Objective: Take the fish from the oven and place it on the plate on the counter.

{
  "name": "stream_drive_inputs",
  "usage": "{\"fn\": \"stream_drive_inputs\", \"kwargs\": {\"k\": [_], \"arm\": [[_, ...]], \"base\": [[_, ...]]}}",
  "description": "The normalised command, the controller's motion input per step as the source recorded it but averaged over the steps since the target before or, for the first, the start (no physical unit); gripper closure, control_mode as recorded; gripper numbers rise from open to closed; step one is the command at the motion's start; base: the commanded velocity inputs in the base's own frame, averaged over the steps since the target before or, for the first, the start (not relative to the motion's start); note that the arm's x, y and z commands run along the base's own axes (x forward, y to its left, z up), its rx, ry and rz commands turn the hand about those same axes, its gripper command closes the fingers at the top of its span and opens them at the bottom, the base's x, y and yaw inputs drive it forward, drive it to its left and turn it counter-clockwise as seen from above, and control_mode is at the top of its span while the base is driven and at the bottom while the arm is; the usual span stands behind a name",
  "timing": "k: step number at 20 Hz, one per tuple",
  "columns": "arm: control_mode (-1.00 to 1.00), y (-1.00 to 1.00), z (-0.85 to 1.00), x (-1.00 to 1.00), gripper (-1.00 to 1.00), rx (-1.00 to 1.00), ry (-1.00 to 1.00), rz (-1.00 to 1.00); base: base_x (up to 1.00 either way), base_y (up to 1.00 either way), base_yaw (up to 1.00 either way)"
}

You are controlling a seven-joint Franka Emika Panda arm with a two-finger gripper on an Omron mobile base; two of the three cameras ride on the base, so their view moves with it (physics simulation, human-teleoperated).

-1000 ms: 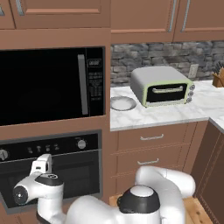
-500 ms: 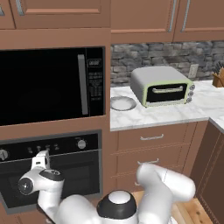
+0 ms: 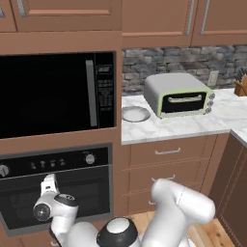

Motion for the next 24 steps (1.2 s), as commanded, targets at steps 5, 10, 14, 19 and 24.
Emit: {"fn": "stream_drive_inputs", "kwargs": {"k": [5, 10, 14, 19, 24], "arm": [[-1.0, 0.06, -0.18, 0.33, -1.0, 0.0, 0.0, 0.02], [-1.0, 0.1, 0.0, 0.38, -1.0, 0.0, 0.0, 0.0], [-1.0, 0.16, -0.05, 0.42, -1.0, 0.0, 0.0, 0.0], [-1.0, 0.14, -0.09, 0.23, -1.0, 0.0, 0.0, 0.0], [-1.0, 0.01, -0.01, 0.02, 1.0, 0.0, 0.0, 0.0]], "base": [[0.0, 0.0, 0.0], [0.0, 0.0, 0.0], [0.0, 0.0, 0.0], [0.0, 0.0, 0.0], [0.0, 0.0, 0.0]]}}
